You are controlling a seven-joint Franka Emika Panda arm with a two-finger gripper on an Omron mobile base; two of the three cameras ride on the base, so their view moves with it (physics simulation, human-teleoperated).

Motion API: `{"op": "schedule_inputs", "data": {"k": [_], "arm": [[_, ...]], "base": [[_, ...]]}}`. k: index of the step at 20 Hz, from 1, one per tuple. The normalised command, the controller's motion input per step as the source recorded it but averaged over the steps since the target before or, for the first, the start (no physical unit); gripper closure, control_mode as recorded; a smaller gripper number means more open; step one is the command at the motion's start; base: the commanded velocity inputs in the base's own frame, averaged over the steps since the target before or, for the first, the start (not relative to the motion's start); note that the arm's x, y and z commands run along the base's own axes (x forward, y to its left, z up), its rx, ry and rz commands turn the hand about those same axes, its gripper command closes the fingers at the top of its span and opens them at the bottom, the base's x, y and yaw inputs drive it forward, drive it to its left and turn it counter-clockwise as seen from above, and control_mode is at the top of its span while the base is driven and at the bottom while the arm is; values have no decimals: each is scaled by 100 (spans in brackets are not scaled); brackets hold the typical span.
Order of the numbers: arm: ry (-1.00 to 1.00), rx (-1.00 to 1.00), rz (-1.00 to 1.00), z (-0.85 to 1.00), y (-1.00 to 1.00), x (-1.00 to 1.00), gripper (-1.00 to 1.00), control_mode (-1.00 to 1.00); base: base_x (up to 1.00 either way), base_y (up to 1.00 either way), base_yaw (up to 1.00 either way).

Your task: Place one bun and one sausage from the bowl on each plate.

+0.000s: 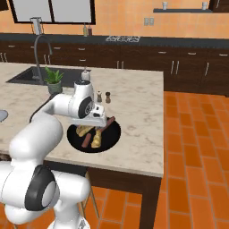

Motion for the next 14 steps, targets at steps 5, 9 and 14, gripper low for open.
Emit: {"op": "schedule_inputs", "data": {"k": [5,9,14], "arm": [[0,-1,0,-43,0,26,-100,-100],[0,-2,0,-55,0,41,-100,-100],[0,0,0,-41,0,37,-100,-100]], "base": [[0,0,0],[0,0,0],[0,0,0]]}}
